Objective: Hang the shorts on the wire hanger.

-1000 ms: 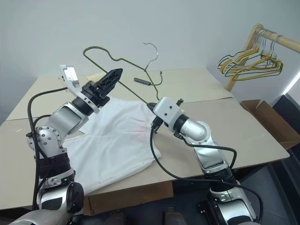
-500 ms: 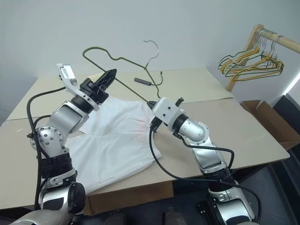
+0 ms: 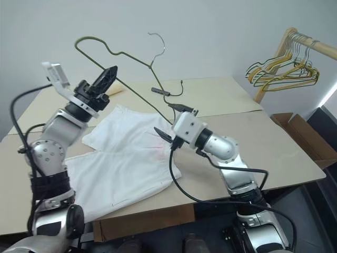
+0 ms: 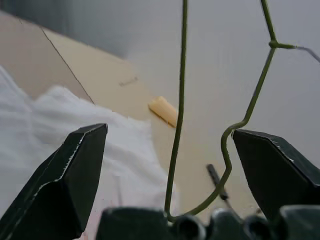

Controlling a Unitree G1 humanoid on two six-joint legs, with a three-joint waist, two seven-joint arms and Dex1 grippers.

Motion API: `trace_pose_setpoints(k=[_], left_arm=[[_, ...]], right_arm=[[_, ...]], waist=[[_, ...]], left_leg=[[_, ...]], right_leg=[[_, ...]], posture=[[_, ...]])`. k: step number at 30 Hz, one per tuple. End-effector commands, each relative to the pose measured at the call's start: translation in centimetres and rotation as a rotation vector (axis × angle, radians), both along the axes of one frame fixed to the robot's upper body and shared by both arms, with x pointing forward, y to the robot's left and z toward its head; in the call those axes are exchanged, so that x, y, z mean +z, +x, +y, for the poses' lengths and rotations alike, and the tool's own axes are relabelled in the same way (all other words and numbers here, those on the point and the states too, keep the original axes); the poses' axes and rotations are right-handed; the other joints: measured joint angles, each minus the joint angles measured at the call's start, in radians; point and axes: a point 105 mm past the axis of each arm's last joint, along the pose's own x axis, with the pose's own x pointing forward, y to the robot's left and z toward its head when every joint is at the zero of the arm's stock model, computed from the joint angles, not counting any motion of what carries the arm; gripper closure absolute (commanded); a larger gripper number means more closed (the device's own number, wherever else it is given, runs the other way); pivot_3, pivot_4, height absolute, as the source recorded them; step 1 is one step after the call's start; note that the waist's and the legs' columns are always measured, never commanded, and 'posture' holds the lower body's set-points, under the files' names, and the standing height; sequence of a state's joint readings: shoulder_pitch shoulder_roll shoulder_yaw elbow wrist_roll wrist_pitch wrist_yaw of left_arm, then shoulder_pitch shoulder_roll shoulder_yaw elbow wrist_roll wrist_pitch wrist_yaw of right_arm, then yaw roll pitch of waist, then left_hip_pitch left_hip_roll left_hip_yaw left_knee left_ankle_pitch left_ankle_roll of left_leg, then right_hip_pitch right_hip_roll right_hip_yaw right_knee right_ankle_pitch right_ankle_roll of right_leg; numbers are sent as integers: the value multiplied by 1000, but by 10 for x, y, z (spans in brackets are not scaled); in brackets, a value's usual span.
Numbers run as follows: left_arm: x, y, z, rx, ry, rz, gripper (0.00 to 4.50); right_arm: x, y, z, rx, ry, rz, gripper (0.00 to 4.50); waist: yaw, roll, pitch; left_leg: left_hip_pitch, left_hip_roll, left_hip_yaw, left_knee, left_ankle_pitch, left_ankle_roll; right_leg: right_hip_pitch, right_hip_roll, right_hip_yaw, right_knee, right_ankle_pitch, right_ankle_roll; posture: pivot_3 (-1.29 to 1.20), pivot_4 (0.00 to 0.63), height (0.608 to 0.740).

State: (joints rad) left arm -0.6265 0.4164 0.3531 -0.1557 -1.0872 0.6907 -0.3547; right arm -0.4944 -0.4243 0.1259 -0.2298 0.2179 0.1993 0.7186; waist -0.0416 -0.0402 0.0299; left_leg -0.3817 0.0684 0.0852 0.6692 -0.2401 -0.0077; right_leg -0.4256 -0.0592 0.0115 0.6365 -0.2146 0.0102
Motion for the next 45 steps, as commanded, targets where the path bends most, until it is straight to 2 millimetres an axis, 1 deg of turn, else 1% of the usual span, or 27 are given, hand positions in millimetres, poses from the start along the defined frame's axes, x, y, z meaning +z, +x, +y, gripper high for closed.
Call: trace_pose_setpoints(k=[1, 2, 3, 5, 8, 10, 12, 15, 17, 20, 24, 27, 29, 32, 39, 43, 44, 45], left_arm=[[19, -25, 7, -144, 9, -158, 4500], [22, -37, 8, -223, 21, -208, 4500], [23, -52, 9, -312, 52, -273, 4500], [23, -69, 12, -424, 102, -347, 4500], [26, -79, 16, -519, 105, -399, 4500], [28, -80, 16, -558, 107, -421, 4500], [28, -79, 14, -562, 116, -438, 4500], [30, -79, 14, -560, 95, -458, 4500], [31, -78, 14, -553, 82, -466, 4500], [28, -77, 12, -546, 90, -462, 4500], [25, -78, 9, -547, 88, -454, 4500], [23, -78, 7, -547, 90, -450, 4500], [22, -77, 6, -547, 95, -446, 4500], [22, -77, 6, -549, 93, -445, 4500], [20, -74, 6, -546, 89, -440, 4500], [17, -71, 5, -556, 81, -409, 4500], [15, -70, 5, -552, 84, -407, 4500], [12, -68, 4, -535, 93, -401, 4500]], right_arm=[[17, -11, -15, 147, 57, 182, 30], [16, -13, -21, 196, 52, 255, 30], [11, -14, -27, 251, 33, 396, 30], [4, -19, -36, 341, 6, 583, 30], [0, -24, -42, 446, 4, 749, 30], [5, -28, -41, 549, 33, 817, 30], [8, -30, -37, 595, 34, 843, 30], [1, -28, -26, 587, -9, 855, 30], [-1, -30, -17, 605, -8, 865, 30], [3, -37, -5, 655, 5, 856, 30], [2, -35, 5, 645, 21, 845, 30], [0, -33, 7, 628, 32, 845, 30], [0, -28, 7, 603, 50, 851, 30], [3, -23, 4, 586, 77, 850, 612], [5, -24, 2, 588, 83, 841, 2995], [3, -22, 1, 575, 88, 840, 4354], [3, -22, 1, 572, 91, 841, 4484], [3, -22, 1, 569, 92, 839, 4484]], waist=[[1, 0, 0], [1, 0, 0], [-1, 1, 1], [-2, 1, 1], [0, 1, 1], [0, 1, 1], [0, 1, 1], [0, 1, 1], [0, 1, 1], [0, 1, 2], [3, 1, 2], [4, 1, 2], [5, 1, 2], [4, 1, 2], [1, 1, 2], [1, 1, 2], [0, 1, 2], [0, 1, 2]], left_leg=[[0, 0, 0, 0, 0, 0], [0, 0, 0, -1, 0, 0], [0, 1, 0, -1, 0, 0], [0, 1, 1, -1, 0, 0], [0, 1, 0, -2, 0, 0], [0, 1, 0, -2, 0, 0], [0, 1, 0, -2, 0, 0], [-1, 1, 0, -2, 0, 1], [-1, 1, -1, -2, 0, 1], [-3, 1, -1, -2, 0, 1], [-3, 1, -1, -2, 0, 1], [-3, 1, -1, -2, 0, 1], [-3, 1, -1, -2, 0, 1], [-3, 1, -1, -2, 0, 1], [-3, 1, -1, -2, 0, 1], [-3, 1, -1, -2, 0, 1], [-2, 1, -1, -2, 0, 1], [-2, 1, -1, -2, 0, 1]], right_leg=[[1, 0, 0, -1, 0, 0], [2, 0, -1, -4, 0, 0], [1, 0, -1, -4, 0, 0], [1, 0, -1, -6, -1, -2], [1, 0, -1, -7, -3, -4], [2, 0, -2, -6, -6, 0], [2, 0, -2, -6, -5, 3], [1, 0, -1, -6, -3, 7], [1, 0, -2, -7, -3, 7], [0, 0, -2, -6, -2, 7], [0, 0, -2, -6, -2, 7], [0, 0, -2, -6, -2, 7], [0, 0, -2, -6, -2, 7], [0, 0, -2, -6, -2, 7], [0, 0, -2, -6, -2, 7], [0, 0, -2, -6, -2, 7], [0, 0, -2, -6, -2, 8], [0, 0, -2, -6, -2, 8]], posture=[[43, 0, 740], [42, 0, 740], [42, 0, 740], [38, 0, 740], [37, 0, 740], [31, 0, 740], [30, 0, 740], [24, 0, 740], [25, 0, 740], [27, 0, 740], [26, 0, 740], [27, 0, 740], [26, 0, 740], [23, 0, 740], [14, 0, 740], [10, 0, 740], [10, 0, 740], [9, 0, 740]])
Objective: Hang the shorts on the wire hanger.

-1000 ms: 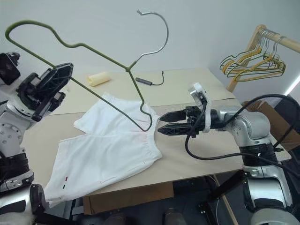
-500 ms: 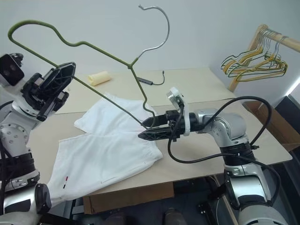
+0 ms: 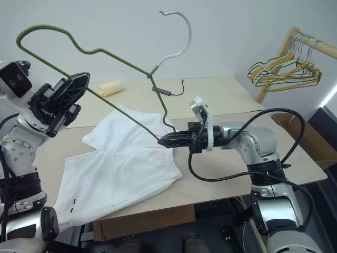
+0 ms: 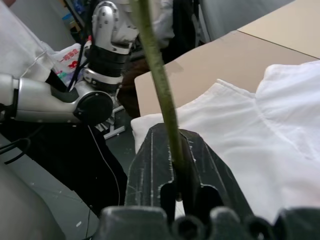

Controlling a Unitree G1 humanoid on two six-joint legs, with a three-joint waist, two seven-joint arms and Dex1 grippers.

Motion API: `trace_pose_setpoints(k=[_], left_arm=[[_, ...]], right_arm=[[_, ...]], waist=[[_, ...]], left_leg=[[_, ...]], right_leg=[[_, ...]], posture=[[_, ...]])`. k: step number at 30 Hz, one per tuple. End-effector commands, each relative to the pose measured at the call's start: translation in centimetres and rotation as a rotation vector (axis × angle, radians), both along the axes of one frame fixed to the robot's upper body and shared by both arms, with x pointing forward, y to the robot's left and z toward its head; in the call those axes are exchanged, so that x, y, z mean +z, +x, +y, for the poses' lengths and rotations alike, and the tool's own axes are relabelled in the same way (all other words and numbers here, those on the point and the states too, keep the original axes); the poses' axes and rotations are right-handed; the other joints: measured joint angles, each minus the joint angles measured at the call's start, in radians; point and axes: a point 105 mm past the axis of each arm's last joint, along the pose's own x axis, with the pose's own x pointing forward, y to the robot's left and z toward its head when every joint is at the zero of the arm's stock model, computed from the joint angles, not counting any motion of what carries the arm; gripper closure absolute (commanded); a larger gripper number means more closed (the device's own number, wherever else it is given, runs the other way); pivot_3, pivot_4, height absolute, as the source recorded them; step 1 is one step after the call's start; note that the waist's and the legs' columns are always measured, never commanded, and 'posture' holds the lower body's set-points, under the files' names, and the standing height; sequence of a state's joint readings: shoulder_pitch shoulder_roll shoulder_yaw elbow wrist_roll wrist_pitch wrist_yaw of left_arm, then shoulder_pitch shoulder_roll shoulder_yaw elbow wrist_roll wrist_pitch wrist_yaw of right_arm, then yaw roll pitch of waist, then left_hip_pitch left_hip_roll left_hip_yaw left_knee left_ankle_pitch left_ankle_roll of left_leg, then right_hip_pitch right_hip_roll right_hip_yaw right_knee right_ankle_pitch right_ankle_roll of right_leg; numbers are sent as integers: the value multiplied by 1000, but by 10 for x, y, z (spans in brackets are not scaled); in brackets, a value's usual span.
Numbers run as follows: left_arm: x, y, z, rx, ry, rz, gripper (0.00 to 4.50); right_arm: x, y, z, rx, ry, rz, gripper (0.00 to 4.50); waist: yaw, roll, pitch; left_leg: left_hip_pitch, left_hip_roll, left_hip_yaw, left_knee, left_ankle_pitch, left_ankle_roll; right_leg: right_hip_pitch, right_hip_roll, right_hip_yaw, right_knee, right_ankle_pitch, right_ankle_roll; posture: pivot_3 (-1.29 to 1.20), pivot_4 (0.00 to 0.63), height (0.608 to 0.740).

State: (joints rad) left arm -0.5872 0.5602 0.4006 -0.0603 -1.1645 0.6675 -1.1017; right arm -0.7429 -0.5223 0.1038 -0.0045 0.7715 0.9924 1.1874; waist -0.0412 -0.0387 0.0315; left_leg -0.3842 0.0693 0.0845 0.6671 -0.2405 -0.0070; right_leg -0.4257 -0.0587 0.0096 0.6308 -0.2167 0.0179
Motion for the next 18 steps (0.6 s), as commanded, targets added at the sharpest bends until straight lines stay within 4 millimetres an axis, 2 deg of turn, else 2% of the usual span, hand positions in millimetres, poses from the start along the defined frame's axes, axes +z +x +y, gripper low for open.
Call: trace_pose_setpoints(k=[1, 2, 5, 8, 9, 11, 13, 14, 17, 18], left_arm=[[-2, -2, -8, -5, 30, -26, 4500], [-6, 0, -8, 4, 35, -14, 4500], [-17, 9, -10, 44, 65, 34, 3773], [-35, 20, -13, 111, 148, 90, 2776], [-44, 25, -15, 137, 200, 113, 2453], [-89, 38, -19, 234, 447, 181, 1811], [-129, 42, -14, 282, 623, 232, 1267], [-140, 42, -12, 296, 676, 236, 935], [-151, 36, -7, 322, 758, 202, 79], [-152, 36, -6, 338, 783, 185, 29]], right_arm=[[13, 6, -5, -46, 31, -39, 4484], [13, 7, -5, -50, 32, -38, 4484], [14, 6, -5, -52, 35, -42, 4500], [19, 5, -8, -63, 55, -47, 4500], [21, 6, -9, -73, 61, -45, 4500], [22, 8, -16, -118, 63, -26, 4500], [16, 11, -27, -172, 47, 30, 4500], [11, 11, -34, -198, 29, 50, 4500], [-7, 8, -57, -274, -19, 143, 4500], [-16, 5, -69, -308, -28, 200, 4500]], waist=[[0, 0, 0], [-1, 0, 0], [-1, 0, 0], [1, 0, 0], [1, 0, 0], [0, 0, 0], [0, 1, 0], [0, 1, 0], [1, 0, 0], [2, 0, 0]], left_leg=[[0, 0, 0, 0, 0, 0], [0, 0, 0, 0, 0, 0], [0, 0, 0, 0, 0, 0], [0, 0, 0, 0, 0, 0], [0, 0, 0, 0, 0, 0], [0, 0, 0, 0, 0, 0], [1, 0, 1, -1, 0, 0], [1, 0, 1, -1, 0, 0], [-2, 0, 1, -1, 0, 0], [-4, 0, 1, -1, 0, 0]], right_leg=[[0, 0, 0, 0, 0, 0], [0, 0, 0, 0, 0, 0], [0, 0, 0, -1, 0, 0], [0, 0, 0, 0, 1, -1], [0, 0, 0, 0, 1, -1], [0, 0, 0, 0, 1, -1], [0, 0, 0, -1, 1, -2], [0, 0, 1, -1, 2, -3], [-2, -1, 0, -1, 3, -6], [-5, -1, 0, -1, 3, -6]], posture=[[8, 0, 740], [7, 0, 740], [1, 0, 740], [-1, 0, 740], [-1, 0, 740], [5, 0, 740], [1, 0, 740], [0, 0, 740], [-1, 0, 740], [2, 0, 740]])
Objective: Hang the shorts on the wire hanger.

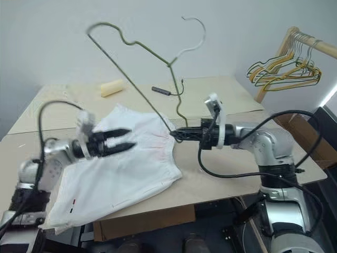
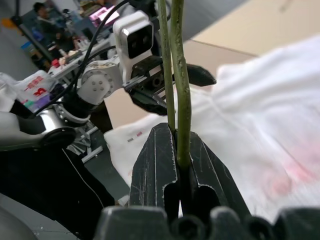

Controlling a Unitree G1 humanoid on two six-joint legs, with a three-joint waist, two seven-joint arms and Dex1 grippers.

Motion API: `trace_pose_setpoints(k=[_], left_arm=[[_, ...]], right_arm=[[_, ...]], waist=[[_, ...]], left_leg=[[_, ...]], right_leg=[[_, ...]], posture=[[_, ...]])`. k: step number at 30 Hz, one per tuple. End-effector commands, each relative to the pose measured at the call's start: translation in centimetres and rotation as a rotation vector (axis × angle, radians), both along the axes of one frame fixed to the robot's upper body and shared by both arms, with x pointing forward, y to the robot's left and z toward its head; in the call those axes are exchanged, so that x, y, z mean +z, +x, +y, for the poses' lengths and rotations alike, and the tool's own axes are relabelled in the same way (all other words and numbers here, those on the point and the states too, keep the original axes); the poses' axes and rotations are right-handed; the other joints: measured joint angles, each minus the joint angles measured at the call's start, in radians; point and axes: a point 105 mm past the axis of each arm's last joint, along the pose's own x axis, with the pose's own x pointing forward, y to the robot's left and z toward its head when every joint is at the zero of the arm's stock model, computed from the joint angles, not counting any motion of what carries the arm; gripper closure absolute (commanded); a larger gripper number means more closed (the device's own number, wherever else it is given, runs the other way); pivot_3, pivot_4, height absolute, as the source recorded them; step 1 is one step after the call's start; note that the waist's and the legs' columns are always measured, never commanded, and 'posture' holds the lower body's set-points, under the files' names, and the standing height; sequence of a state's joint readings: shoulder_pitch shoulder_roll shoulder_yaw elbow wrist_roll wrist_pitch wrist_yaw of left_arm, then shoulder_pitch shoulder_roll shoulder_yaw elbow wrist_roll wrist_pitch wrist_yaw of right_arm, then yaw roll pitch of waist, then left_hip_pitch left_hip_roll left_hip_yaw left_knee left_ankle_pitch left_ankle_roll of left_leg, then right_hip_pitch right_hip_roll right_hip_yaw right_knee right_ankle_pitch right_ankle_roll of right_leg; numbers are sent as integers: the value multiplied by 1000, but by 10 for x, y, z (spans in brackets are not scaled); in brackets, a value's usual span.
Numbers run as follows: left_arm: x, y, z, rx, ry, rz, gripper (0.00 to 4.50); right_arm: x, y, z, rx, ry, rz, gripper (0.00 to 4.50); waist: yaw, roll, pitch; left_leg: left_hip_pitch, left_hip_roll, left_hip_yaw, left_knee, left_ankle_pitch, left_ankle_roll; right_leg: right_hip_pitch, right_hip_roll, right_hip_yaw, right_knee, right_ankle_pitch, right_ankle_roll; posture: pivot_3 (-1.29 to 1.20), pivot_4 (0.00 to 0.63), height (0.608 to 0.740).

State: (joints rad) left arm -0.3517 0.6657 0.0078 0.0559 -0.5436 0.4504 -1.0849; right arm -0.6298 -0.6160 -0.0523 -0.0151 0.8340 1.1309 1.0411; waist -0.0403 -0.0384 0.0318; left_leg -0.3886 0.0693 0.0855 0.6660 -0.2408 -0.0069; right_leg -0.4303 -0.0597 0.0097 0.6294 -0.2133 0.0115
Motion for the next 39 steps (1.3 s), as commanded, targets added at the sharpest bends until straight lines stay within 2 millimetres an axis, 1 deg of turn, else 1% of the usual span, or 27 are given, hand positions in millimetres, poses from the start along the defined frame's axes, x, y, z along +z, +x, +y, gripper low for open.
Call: trace_pose_setpoints(k=[1, 2, 3, 4, 5, 7, 9, 11, 14, 18, 21, 25, 27, 30, 34, 37, 39], left_arm=[[15, 2, 4, -3, 126, -137, 29], [12, 1, 5, -4, 160, -140, 29], [10, -1, 5, -21, 193, -143, 29], [8, -4, 5, -41, 215, -146, 29], [7, -6, 5, -58, 239, -154, 29], [6, -10, 3, -82, 261, -156, 29], [6, -16, 1, -117, 265, -154, 29], [7, -19, 0, -136, 271, -159, 29], [7, -19, -1, -136, 281, -166, 29], [5, -19, -4, -151, 286, -163, 29], [3, -20, -5, -158, 294, -163, 29], [2, -21, -6, -165, 305, -167, 29], [3, -21, -7, -161, 300, -167, 29], [4, -23, -8, -171, 297, -166, 29], [1, -25, -5, -165, 309, -160, 29], [2, -25, -5, -167, 306, -159, 29], [2, -25, -6, -165, 305, -161, 29]], right_arm=[[-7, -8, -27, -69, 11, 89, 4500], [-12, -11, -32, -87, 5, 121, 4500], [-21, -13, -37, -108, -24, 147, 4500], [-27, -16, -41, -125, -58, 139, 4500], [-34, -20, -46, -137, -72, 175, 4500], [-50, -25, -57, -184, -140, 241, 4500], [-66, -28, -68, -239, -220, 303, 4500], [-70, -38, -77, -211, -176, 407, 4500], [-72, -44, -88, -206, -67, 645, 4500], [-85, -46, -95, -213, -72, 775, 4500], [-91, -46, -98, -209, -74, 819, 4500], [-100, -44, -102, -213, -95, 819, 4500], [-107, -39, -105, -244, -103, 841, 4500], [-114, -39, -107, -247, -121, 850, 4500], [-116, -37, -110, -250, -109, 851, 4500], [-114, -38, -106, -217, -96, 841, 4500], [-109, -38, -101, -185, -70, 826, 4500]], waist=[[5, 0, 0], [8, 0, 0], [10, 0, 0], [11, 0, 0], [12, 1, 0], [11, 1, 0], [6, 1, 0], [1, 1, 0], [-6, 0, 0], [-8, 0, 0], [-7, 1, 0], [-3, 0, 0], [-3, 1, 0], [-2, 0, 0], [-2, 1, 0], [-3, 1, 0], [-2, 1, 0]], left_leg=[[-1, 0, 0, 0, 0, 0], [-4, 0, 0, 0, 0, 0], [-4, 0, 0, 0, 0, 0], [-4, 0, 1, 0, 0, 0], [-3, 0, 1, 0, 0, 0], [-3, 0, 1, 0, 0, 0], [-3, 0, 2, 0, 0, 0], [-2, 0, 3, 0, 0, 0], [-1, 0, 3, 0, 0, 0], [1, 0, 2, 0, 0, 1], [1, 0, 2, 0, 0, 1], [1, 0, 2, 0, 0, 1], [1, -1, 2, 0, 0, 1], [1, -1, 2, 0, 0, 1], [1, -1, 2, 0, 0, 1], [1, -1, 2, 1, 0, 1], [1, -1, 2, 1, 0, 1]], right_leg=[[-2, 0, 0, 0, 0, 0], [-4, 0, 0, 0, 0, 0], [-4, 0, 0, 0, 0, 0], [-5, 0, 1, 1, 0, 0], [-5, 0, 1, 1, 0, 0], [-5, 0, 2, 1, 0, 1], [-5, 0, 2, 1, -3, 5], [-5, 0, 3, 1, -3, 6], [-4, 0, 3, 1, -3, 6], [-2, 0, 4, 1, -3, 6], [-1, 1, 4, 1, -3, 6], [-1, 1, 4, 1, -3, 7], [-2, 1, 4, 1, -3, 7], [-2, 1, 4, 1, -3, 7], [-1, 1, 4, 1, -3, 7], [-1, 1, 4, 2, -3, 7], [-1, 1, 4, 2, -3, 7]], posture=[[2, 0, 740], [0, 0, 740], [-3, 0, 740], [-7, 0, 740], [-14, 0, 740], [-24, 0, 740], [-36, 0, 740], [-38, 0, 740], [-40, 0, 740], [-38, 0, 740], [-31, 0, 740], [-10, 0, 740], [-10, 0, 740], [-4, 0, 740], [-3, 0, 740], [-1, 0, 740], [-1, 0, 740]])
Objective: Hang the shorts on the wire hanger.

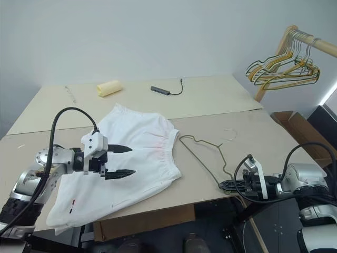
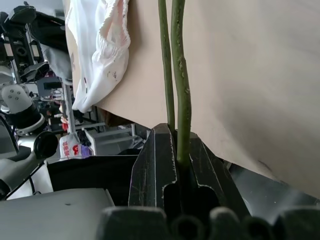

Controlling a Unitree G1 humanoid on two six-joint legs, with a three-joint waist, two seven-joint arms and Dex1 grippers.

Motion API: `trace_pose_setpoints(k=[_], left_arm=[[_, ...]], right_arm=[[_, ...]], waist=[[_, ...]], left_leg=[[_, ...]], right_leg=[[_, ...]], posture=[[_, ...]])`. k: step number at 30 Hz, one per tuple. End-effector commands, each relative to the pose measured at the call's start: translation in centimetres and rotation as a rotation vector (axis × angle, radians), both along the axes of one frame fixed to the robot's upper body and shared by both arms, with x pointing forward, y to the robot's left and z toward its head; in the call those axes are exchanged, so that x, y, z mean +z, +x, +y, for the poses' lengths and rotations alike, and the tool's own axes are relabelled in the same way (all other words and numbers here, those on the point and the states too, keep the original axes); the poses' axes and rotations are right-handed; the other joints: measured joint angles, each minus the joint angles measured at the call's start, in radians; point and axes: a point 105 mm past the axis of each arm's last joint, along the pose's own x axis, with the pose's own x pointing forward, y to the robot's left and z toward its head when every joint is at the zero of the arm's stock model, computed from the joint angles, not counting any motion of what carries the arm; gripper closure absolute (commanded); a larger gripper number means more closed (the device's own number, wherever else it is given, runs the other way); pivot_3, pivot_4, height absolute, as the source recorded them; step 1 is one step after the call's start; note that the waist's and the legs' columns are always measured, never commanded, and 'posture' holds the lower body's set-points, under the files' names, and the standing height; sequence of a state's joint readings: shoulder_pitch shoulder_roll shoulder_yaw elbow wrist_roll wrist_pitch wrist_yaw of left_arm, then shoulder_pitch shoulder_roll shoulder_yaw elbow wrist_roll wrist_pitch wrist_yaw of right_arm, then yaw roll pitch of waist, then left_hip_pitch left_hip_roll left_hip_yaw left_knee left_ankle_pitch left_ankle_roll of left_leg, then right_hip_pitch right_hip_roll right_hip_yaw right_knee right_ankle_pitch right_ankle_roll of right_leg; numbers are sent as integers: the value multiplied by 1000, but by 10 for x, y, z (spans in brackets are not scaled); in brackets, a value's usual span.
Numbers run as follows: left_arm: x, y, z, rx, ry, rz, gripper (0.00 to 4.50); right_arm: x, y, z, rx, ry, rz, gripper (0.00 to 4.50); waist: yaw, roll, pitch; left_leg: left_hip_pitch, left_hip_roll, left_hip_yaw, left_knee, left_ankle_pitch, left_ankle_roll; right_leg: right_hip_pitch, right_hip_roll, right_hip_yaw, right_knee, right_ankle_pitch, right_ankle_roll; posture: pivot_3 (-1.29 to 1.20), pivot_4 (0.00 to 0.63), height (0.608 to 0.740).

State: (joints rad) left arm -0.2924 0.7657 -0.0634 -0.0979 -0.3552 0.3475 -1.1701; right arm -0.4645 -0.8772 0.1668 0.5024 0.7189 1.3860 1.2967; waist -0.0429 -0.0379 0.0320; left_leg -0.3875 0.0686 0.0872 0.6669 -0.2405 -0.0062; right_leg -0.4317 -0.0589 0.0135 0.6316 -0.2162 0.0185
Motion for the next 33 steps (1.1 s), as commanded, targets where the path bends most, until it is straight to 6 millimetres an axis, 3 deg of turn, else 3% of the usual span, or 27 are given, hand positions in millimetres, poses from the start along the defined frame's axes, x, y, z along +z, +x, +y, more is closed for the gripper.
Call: trace_pose_setpoints(k=[1, 15, 23, 27, 33], left_arm=[[9, -1, -1, -13, 5, -38, 29], [6, 0, 0, 15, 14, -43, 29], [6, -2, 0, 27, 8, -49, 29], [4, -4, 0, 27, 11, -44, 29], [3, 0, -2, 27, 16, -49, 29]], right_arm=[[20, 8, 11, 48, 77, -81, 4500], [14, 19, 28, 148, 46, -58, 4500], [12, 35, 15, 92, -7, -72, 4500], [13, 32, 12, 102, -4, -71, 4500], [24, 26, 29, 231, 40, -63, 4500]], waist=[[0, 0, 0], [5, 0, 0], [26, 0, 0], [32, 0, 0], [32, 0, 0]], left_leg=[[0, 0, 0, 0, 0, 0], [0, 0, 0, 1, 0, 0], [0, 0, 0, 2, 0, 0], [0, 0, 0, 2, 0, 0], [0, 0, 0, 3, 0, 0]], right_leg=[[0, 0, 0, 0, 0, 0], [0, 0, 0, 1, 0, 0], [0, 0, 0, 1, 1, 0], [0, 0, 0, 2, 1, -1], [0, 0, 0, 3, 1, -1]], posture=[[-1, 0, 740], [40, 0, 740], [54, 0, 740], [47, 0, 740], [44, 0, 740]])
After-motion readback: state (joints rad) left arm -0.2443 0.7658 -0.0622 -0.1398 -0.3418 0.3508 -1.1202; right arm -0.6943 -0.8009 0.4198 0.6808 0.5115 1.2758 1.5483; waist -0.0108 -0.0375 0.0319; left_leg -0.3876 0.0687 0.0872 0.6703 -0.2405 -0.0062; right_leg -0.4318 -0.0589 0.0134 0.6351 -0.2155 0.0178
